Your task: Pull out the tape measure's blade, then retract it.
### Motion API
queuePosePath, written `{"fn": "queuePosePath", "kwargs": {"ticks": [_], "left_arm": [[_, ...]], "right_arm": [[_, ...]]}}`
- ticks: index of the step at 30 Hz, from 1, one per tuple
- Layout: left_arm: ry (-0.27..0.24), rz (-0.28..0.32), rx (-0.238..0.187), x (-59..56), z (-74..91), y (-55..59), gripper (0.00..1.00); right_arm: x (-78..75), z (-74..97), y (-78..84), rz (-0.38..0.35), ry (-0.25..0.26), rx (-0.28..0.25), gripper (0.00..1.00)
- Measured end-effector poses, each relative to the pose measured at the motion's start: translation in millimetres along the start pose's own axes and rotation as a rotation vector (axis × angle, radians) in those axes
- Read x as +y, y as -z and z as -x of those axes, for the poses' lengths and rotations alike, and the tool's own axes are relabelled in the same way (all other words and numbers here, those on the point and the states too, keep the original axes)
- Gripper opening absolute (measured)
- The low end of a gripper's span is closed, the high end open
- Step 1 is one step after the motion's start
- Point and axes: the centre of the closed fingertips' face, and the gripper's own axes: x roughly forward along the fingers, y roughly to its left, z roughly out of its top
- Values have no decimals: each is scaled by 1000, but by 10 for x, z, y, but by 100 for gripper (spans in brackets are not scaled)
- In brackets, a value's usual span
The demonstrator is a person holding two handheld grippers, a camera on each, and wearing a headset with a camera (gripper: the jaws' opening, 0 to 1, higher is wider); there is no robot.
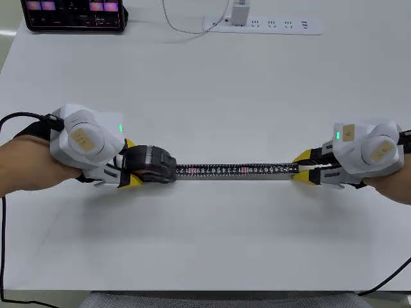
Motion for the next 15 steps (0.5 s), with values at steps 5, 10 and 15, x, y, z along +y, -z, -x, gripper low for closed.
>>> {"fn": "queuePosePath", "kwargs": {"ticks": [5,10,15], "left_arm": [[-1,2,0,0,-1,-3,29],[-1,2,-2,2,-5,-6,29],[-3,1,4,0,-10,-8,29]], "right_arm": [[-27,25,40,5,4,15,8],[-35,51,95,0,3,27,8],[-28,41,105,-6,-3,35,9]]}}
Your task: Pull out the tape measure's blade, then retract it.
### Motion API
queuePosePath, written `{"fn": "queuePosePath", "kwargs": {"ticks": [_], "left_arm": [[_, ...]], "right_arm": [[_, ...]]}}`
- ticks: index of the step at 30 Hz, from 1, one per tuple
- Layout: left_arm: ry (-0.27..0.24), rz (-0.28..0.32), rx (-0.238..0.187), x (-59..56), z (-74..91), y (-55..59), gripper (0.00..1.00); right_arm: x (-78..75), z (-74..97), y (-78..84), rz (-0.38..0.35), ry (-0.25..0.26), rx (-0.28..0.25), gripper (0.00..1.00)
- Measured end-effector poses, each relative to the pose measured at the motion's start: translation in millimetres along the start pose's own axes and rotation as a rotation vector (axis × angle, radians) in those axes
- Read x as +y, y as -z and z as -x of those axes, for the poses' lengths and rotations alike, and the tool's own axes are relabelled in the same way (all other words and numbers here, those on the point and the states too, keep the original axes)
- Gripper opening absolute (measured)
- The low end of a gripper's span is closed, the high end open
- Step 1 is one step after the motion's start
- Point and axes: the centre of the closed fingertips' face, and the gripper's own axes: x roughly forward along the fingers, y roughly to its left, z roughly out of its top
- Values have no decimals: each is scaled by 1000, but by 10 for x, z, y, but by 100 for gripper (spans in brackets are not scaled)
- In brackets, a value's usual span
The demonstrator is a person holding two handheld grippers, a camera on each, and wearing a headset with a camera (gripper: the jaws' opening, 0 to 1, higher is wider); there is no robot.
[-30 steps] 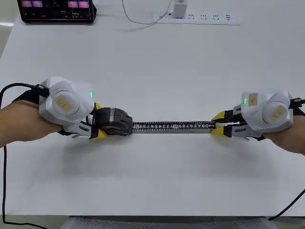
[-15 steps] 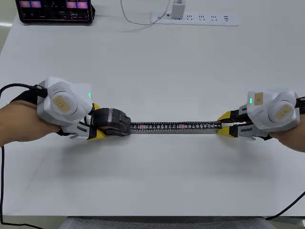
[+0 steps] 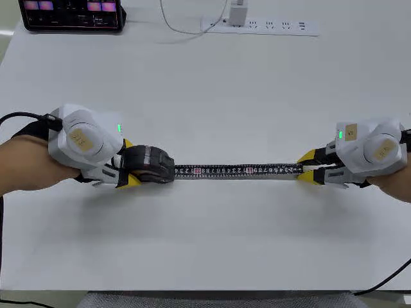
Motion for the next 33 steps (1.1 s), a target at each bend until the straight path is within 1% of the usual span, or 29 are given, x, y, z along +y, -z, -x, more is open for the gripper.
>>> {"fn": "queuePosePath", "kwargs": {"ticks": [3,6,8,11,14,18,21,24,33], "left_arm": [[-2,0,4,3,-2,-3,29],[-7,5,11,5,-3,-4,29],[-10,6,7,6,-1,-6,29],[-10,10,2,8,0,-8,29],[-9,9,7,9,-1,-7,29],[-7,17,6,8,-2,-8,30],[-3,33,11,10,-6,0,30],[-2,42,12,6,-11,0,30],[-5,38,7,6,-10,-6,30]], "right_arm": [[-5,-5,-4,-7,-6,9,9],[-6,-15,-5,-4,-13,31,10],[-1,-18,0,13,-17,41,10],[1,-21,2,8,-24,49,11],[2,-24,3,12,-29,60,11],[3,-26,5,17,-38,72,11],[10,-29,1,28,-45,82,12],[12,-30,3,34,-45,88,12],[28,-27,-1,30,-44,90,14]]}}
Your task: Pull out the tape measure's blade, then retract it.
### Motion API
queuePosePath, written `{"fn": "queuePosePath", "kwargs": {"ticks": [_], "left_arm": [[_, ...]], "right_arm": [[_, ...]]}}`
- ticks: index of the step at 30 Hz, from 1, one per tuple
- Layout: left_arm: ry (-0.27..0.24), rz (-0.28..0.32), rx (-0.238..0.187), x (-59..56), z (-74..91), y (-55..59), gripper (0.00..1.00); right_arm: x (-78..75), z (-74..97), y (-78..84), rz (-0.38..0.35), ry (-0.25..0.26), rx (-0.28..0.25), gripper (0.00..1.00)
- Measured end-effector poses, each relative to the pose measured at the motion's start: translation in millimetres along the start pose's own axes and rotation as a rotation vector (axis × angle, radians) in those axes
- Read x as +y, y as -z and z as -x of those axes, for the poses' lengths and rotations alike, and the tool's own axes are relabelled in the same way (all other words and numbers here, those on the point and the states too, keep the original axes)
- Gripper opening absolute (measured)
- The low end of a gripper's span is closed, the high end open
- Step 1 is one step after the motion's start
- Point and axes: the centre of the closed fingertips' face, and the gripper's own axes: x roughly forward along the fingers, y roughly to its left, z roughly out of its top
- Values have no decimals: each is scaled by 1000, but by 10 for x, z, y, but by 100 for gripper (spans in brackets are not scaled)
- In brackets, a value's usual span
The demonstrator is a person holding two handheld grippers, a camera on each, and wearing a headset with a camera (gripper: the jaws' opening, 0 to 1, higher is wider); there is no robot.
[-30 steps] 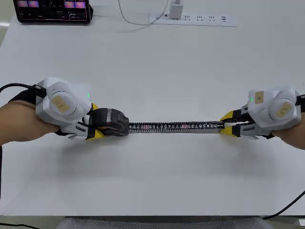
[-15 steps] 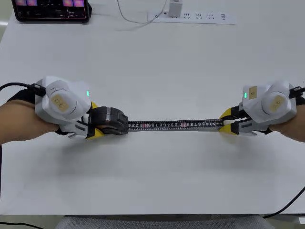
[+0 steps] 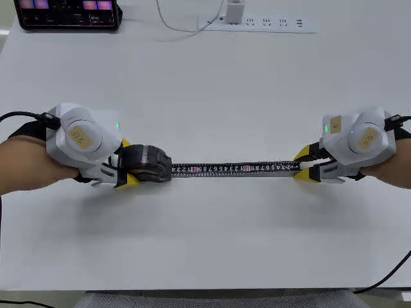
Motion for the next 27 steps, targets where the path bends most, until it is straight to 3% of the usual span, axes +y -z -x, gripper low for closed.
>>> {"fn": "queuePosePath", "kwargs": {"ticks": [7,9,20,27], "left_arm": [[-5,12,-21,4,21,-32,34],[-10,13,-20,14,29,-36,38],[-20,16,-31,21,76,-32,41],[-44,79,-91,4,210,-44,47]], "right_arm": [[3,-4,-27,-27,-2,-4,23],[3,-4,-23,-26,-3,-2,24],[15,25,-15,-48,2,-13,25],[19,90,-127,-122,33,-92,31]]}}
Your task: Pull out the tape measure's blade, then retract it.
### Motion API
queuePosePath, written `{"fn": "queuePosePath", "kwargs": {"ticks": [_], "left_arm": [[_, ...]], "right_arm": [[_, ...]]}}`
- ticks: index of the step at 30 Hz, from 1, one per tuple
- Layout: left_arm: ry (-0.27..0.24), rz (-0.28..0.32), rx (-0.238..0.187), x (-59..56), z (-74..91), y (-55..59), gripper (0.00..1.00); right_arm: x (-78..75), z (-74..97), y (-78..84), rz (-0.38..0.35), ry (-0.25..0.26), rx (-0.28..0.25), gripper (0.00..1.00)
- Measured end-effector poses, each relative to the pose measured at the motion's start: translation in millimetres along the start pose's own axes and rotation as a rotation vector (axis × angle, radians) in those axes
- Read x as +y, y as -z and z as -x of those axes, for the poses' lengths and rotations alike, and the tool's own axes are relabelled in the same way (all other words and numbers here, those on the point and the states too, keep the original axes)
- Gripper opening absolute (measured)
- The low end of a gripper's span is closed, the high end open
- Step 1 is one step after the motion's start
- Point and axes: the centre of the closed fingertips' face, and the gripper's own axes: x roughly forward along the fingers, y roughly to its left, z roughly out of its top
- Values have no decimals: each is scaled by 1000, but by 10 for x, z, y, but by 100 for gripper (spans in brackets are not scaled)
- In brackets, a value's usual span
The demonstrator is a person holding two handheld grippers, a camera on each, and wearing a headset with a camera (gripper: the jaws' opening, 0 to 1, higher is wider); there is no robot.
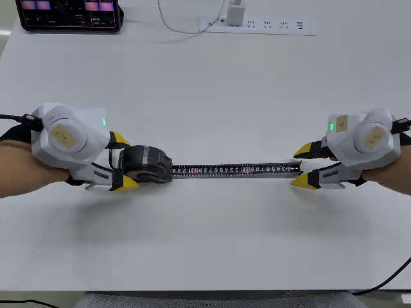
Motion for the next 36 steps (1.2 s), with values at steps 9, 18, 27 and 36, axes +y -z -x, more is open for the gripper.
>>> {"fn": "queuePosePath", "kwargs": {"ticks": [9,18,27,36], "left_arm": [[-74,84,-60,-1,152,0,54],[-140,170,-116,5,253,42,61],[-188,236,-173,-56,327,75,66],[-242,313,-212,-124,418,121,73]], "right_arm": [[40,46,-91,-41,69,-62,46],[66,99,-111,-113,153,-103,56],[125,169,-111,-163,209,-132,65],[186,215,-88,-226,249,-153,73]]}}
